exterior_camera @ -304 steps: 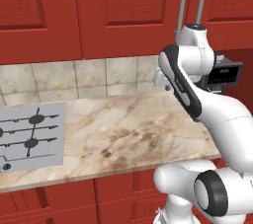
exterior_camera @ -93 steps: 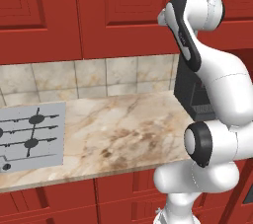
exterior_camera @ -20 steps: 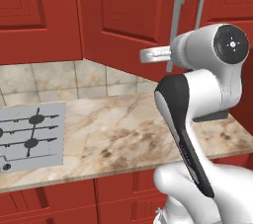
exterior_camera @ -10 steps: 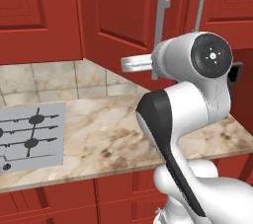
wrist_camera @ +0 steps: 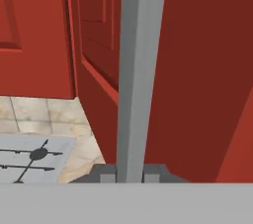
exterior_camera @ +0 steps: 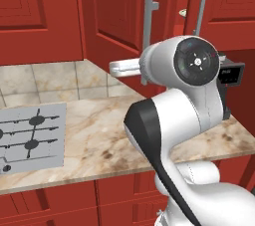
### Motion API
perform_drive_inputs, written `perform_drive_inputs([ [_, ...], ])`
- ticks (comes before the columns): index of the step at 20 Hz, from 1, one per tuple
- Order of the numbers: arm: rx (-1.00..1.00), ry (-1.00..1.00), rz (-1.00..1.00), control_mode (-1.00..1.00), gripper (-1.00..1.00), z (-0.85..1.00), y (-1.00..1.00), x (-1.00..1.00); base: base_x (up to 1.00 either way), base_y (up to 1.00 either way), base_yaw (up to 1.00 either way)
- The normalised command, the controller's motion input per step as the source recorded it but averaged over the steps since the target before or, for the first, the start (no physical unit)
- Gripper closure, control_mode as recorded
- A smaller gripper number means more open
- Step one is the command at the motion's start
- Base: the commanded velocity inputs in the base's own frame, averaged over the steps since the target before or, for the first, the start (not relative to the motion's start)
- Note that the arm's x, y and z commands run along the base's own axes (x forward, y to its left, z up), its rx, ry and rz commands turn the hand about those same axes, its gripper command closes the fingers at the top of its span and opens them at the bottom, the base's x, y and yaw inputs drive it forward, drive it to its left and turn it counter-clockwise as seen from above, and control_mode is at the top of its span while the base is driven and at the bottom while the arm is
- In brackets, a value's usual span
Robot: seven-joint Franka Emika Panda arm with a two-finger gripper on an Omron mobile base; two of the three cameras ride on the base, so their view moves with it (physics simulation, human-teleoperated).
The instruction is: Move the bowls from the cabinet to the plates on the dining table.
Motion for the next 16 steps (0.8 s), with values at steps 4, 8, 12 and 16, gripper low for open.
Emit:
perform_drive_inputs([
  [4, 0.00, 0.00, 0.00, -1.00, -1.00, 0.00, 0.00, 0.00, 0.00, 0.00, 0.00],
  [8, 0.00, 0.00, 0.00, -1.00, -1.00, 0.00, 0.00, 0.00, 0.00, 0.00, 0.00],
  [12, 0.00, 0.00, 0.00, -1.00, -1.00, 0.00, 0.00, -0.05, 0.00, 0.00, 0.00],
  [16, 0.00, 0.00, 0.00, -1.00, -1.00, 0.00, 0.00, -0.52, 0.00, 0.00, 0.00],
])
